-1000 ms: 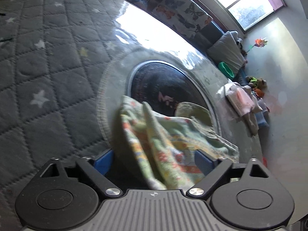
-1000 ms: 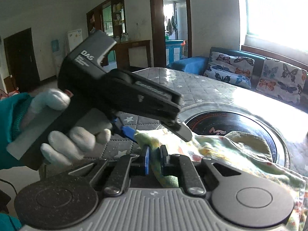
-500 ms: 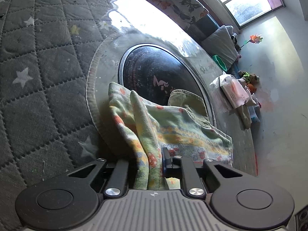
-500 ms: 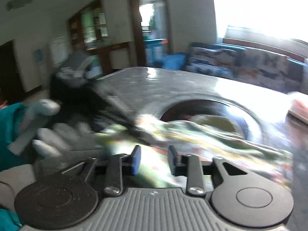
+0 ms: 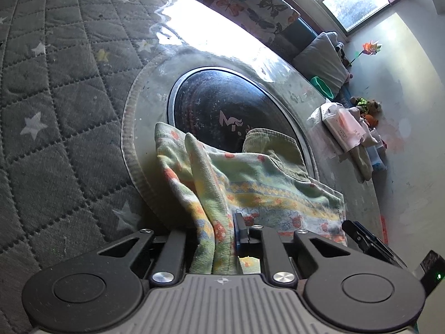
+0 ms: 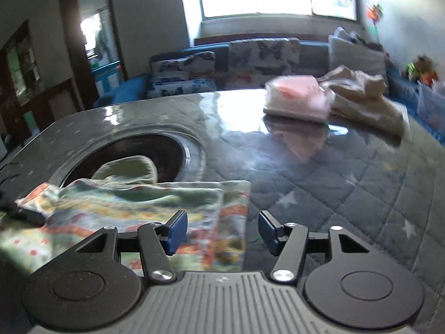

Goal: Fold clothes

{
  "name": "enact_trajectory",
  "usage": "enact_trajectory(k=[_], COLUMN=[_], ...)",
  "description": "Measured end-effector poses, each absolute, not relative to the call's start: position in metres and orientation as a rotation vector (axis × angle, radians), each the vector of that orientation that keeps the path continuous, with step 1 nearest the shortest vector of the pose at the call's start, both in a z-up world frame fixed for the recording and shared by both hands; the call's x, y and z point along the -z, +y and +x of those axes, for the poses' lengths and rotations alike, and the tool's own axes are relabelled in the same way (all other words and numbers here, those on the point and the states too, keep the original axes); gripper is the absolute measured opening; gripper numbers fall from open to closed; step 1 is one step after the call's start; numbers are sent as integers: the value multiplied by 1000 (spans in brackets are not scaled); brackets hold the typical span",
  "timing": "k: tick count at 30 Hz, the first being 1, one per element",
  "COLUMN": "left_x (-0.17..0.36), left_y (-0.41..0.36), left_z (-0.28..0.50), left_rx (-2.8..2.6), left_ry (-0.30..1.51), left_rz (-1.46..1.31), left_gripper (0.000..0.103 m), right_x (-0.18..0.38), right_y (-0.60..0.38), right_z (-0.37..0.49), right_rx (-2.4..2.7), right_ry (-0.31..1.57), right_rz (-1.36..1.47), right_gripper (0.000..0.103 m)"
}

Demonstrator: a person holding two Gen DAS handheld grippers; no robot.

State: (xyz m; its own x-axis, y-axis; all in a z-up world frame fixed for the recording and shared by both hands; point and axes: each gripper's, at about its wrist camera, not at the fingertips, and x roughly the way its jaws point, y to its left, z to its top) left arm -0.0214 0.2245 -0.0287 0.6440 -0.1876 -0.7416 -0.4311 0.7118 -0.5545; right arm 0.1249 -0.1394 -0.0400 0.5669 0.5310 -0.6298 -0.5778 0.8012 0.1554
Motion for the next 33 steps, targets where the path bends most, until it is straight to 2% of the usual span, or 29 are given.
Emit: enact_trajectory(k=[3, 4, 5, 7, 9, 10, 20, 33], left_x=[28, 27, 27, 25, 22, 19, -22, -53], left_y=[222, 221, 220, 218, 215, 214, 189, 98], left_z=[-20, -19, -18, -17, -15, -14, 5, 75], left_rx=[-166, -169, -171, -177, -183, -183, -110, 99], left_ry=[885, 886, 887, 890, 891, 890, 848, 829], left_rz=[-772, -767, -760, -739, -713, -701, -571, -429], left_gripper=[16, 16, 16, 16, 15, 15, 12, 12], right_x=[47, 48, 48, 48, 47, 46, 9, -46], right_y=[-139, -137, -135, -132, -129, -129, -153, -229], right_z=[130, 129, 128, 127, 124, 123, 97, 93], right_rx=[-656, -661, -671, -690, -699, -700, -713, -516], right_ry=[735, 731, 729, 732, 732, 729, 610, 472], right_rz=[-44, -45, -45, -39, -38, -35, -20, -63], right_gripper=[57, 53, 47, 27, 13, 11, 8, 8])
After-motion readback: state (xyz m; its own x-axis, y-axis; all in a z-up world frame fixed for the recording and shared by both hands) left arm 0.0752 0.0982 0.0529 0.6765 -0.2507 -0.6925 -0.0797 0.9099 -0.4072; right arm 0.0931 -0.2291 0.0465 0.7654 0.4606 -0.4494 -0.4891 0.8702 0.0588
